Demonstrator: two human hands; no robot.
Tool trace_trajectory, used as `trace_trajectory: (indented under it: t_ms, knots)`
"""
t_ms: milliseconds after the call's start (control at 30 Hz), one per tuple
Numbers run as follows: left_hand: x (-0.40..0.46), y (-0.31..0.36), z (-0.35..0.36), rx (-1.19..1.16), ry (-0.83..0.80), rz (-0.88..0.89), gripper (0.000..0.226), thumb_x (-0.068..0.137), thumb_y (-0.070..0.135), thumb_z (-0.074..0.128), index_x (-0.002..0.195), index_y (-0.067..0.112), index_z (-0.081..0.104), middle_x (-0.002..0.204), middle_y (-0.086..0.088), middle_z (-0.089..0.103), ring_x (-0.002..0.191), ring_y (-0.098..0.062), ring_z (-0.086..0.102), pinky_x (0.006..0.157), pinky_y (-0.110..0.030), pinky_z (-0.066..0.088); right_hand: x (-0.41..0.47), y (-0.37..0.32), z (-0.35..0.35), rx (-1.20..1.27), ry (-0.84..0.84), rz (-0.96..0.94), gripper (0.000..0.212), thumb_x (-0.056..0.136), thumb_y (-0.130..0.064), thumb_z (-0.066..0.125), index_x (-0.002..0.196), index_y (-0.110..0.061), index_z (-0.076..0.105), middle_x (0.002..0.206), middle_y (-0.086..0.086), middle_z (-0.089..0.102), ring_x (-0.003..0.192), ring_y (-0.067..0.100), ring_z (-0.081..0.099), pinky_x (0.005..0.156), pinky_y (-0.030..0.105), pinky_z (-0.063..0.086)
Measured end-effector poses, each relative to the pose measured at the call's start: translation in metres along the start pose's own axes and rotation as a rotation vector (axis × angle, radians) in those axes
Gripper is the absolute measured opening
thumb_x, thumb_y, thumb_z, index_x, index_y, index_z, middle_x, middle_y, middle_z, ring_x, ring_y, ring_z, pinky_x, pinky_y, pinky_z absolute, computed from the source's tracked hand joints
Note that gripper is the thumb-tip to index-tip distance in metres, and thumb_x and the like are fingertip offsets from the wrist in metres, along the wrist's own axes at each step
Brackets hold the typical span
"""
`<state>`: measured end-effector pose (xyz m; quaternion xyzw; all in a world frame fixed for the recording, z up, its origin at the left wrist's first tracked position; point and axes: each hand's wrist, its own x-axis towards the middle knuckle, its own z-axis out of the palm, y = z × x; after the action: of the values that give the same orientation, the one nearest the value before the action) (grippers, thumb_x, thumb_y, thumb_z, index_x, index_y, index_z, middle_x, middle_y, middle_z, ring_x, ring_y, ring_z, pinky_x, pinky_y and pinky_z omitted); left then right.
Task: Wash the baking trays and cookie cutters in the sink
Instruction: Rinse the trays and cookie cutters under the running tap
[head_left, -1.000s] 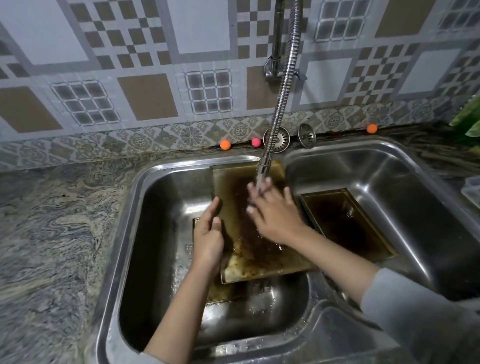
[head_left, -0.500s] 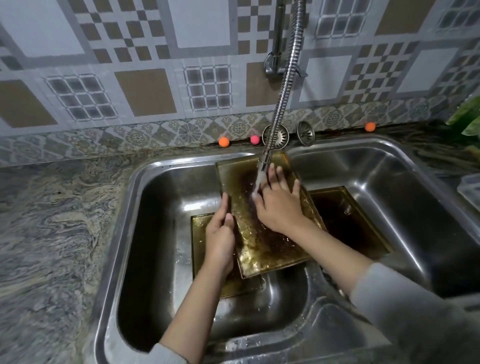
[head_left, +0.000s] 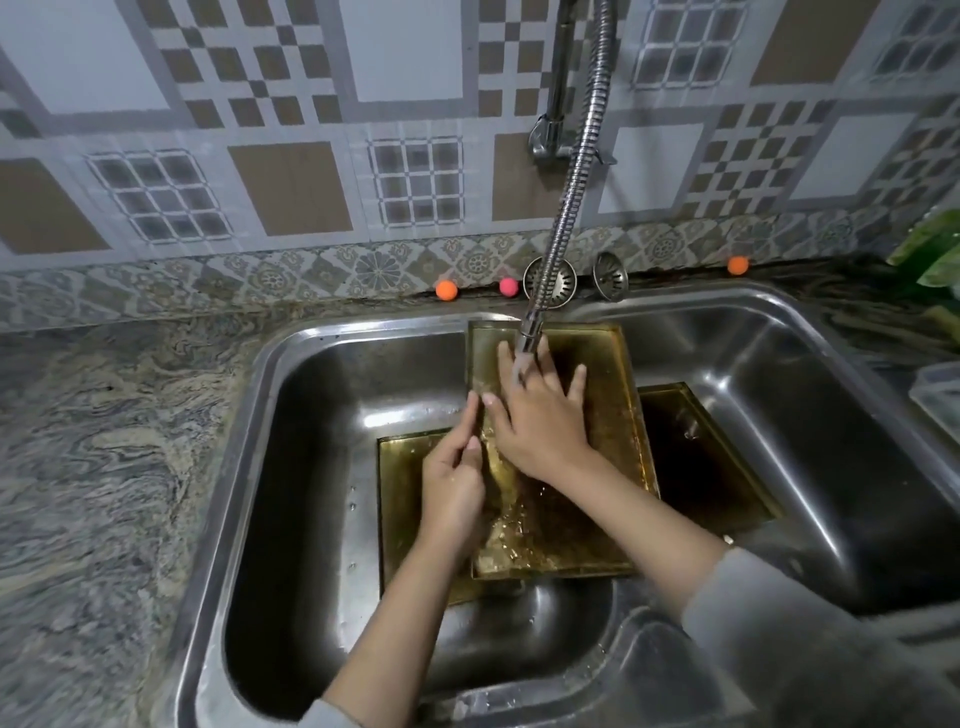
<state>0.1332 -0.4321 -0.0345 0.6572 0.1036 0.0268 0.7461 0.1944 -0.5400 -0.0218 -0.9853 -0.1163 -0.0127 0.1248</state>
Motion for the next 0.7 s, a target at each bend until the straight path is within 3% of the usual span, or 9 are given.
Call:
trace_trajectory:
  t_ms: [100,200,300,367,467,567,633,700]
  knots:
    - [0.005,-0.002,-0.008,-0.080,0.060,-0.047,0.047,0.097,-0.003,0.041,0.129,0.027,0.056,0.134,0.008,0.054,0.127,-0.007,0.048,0.110,-0.030,0.036,-0.021,-0.005,0.003,0.152,-0.102,-0.256,0.056,0.101,-0.035,0.029,0.152,-0.024,0.010,0.159,-0.006,-0.006,0.144,0.013,-0.014,0.116,0.048,-0.007]
    - [0.013,-0.003,-0.026,-0.129,0.229,-0.134,0.045,0.099,-0.001,0.039,0.130,0.026,0.057,0.136,-0.002,0.056,0.122,-0.016,0.054,0.110,-0.036,0.037,-0.050,0.015,0.003,0.243,-0.215,-0.334,0.048,0.100,-0.032,0.040,0.147,-0.023,0.032,0.157,-0.011,0.018,0.145,0.005,0.007,0.119,0.038,0.002]
    - [0.012,0.000,-0.034,-0.050,0.302,-0.088,0.045,0.100,0.002,0.038,0.137,0.026,0.051,0.142,0.004,0.047,0.113,-0.006,0.052,0.095,-0.013,0.040,-0.065,0.039,-0.004,0.209,0.085,-0.208,0.037,0.094,-0.032,0.049,0.128,-0.022,0.058,0.141,-0.003,0.049,0.137,0.015,0.036,0.117,0.037,0.008]
    - [0.011,-0.002,-0.033,-0.040,0.293,-0.077,0.046,0.100,0.003,0.038,0.138,0.027,0.050,0.137,0.010,0.045,0.098,0.005,0.051,0.077,-0.004,0.040,-0.068,0.053,-0.010,0.302,0.271,-0.065,0.033,0.091,-0.031,0.055,0.123,-0.026,0.062,0.143,-0.004,0.046,0.136,0.018,0.034,0.114,0.041,0.015]
    - [0.011,-0.007,-0.028,-0.059,0.297,-0.116,0.047,0.100,0.001,0.038,0.136,0.027,0.052,0.139,0.004,0.050,0.087,0.002,0.051,0.076,-0.008,0.041,-0.067,0.057,-0.018,0.677,0.195,0.085,0.040,0.090,-0.022,0.062,0.126,-0.038,0.054,0.147,-0.016,0.031,0.139,0.011,0.027,0.113,0.036,0.025]
    - [0.009,-0.008,-0.027,-0.100,0.296,-0.169,0.048,0.098,0.001,0.037,0.135,0.028,0.053,0.137,0.002,0.052,0.065,-0.001,0.045,0.053,-0.013,0.040,-0.067,0.051,-0.021,1.008,0.054,0.169,0.046,0.093,-0.011,0.057,0.129,-0.038,0.050,0.139,-0.019,0.038,0.136,0.005,0.032,0.108,0.021,0.029]
    - [0.010,-0.008,-0.030,-0.020,0.281,-0.175,0.046,0.100,0.005,0.036,0.136,0.030,0.051,0.138,0.005,0.049,0.075,0.000,0.050,0.062,-0.013,0.044,-0.065,0.046,-0.024,1.179,0.053,0.227,0.048,0.092,-0.002,0.055,0.128,-0.034,0.052,0.140,-0.012,0.045,0.133,0.005,0.037,0.101,0.016,0.033]
    - [0.012,-0.005,-0.032,0.109,0.216,-0.194,0.042,0.101,0.014,0.038,0.139,0.029,0.046,0.134,0.004,0.053,0.094,-0.006,0.055,0.083,-0.017,0.047,-0.062,0.041,-0.032,1.303,0.087,0.268,0.051,0.090,0.006,0.054,0.129,-0.027,0.054,0.140,-0.003,0.050,0.130,0.004,0.042,0.095,0.013,0.039]
